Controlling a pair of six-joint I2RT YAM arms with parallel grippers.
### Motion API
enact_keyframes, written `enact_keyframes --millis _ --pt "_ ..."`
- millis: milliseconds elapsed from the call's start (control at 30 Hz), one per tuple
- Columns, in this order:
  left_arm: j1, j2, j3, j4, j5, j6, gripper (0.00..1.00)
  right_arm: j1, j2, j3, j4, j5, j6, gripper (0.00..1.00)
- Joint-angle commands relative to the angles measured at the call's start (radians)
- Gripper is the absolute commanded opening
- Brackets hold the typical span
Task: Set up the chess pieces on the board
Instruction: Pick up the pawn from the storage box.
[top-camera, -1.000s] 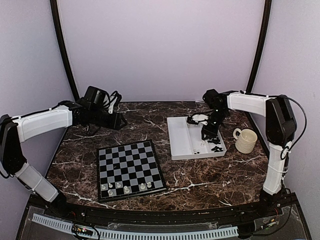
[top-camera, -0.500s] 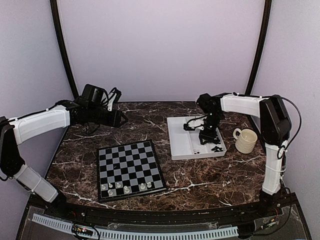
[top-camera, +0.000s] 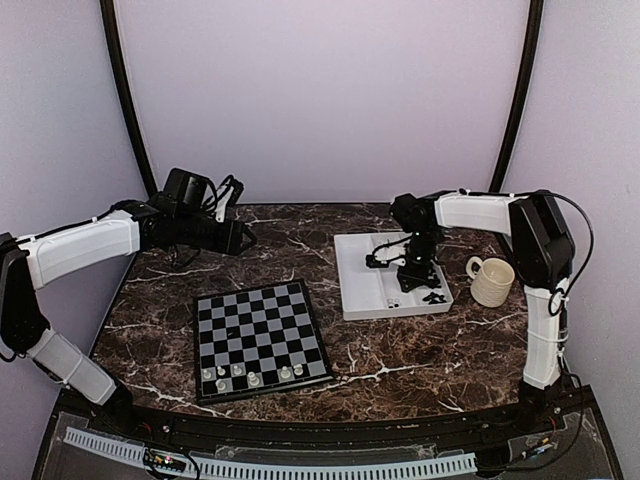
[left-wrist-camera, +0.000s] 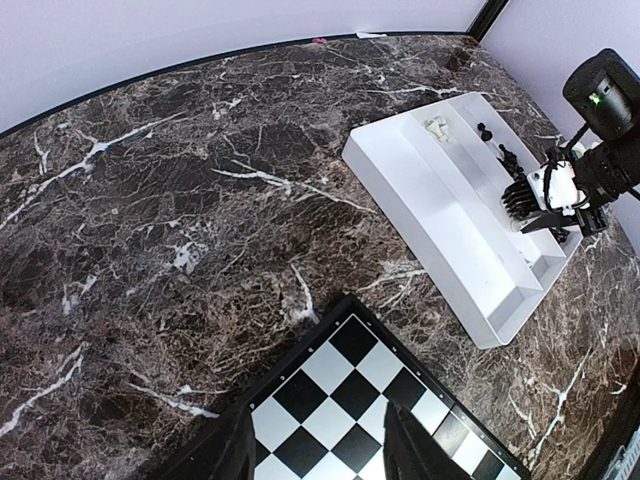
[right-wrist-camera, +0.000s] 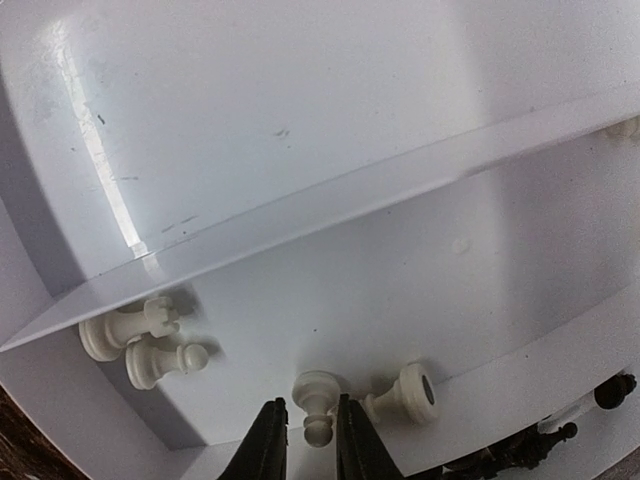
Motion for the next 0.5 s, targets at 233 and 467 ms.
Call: enact_keyframes --millis 233,467 --pt "0.004 -0.041 -0.014 0.014 0.02 0.009 0.46 0.057 -0.058 0.072 -0.081 -0.008 0.016 0.01" --pt "0.005 -0.05 -0.017 0.014 0.02 0.01 0.46 0.182 -0.104 0.132 -0.117 0.007 0.035 0.0"
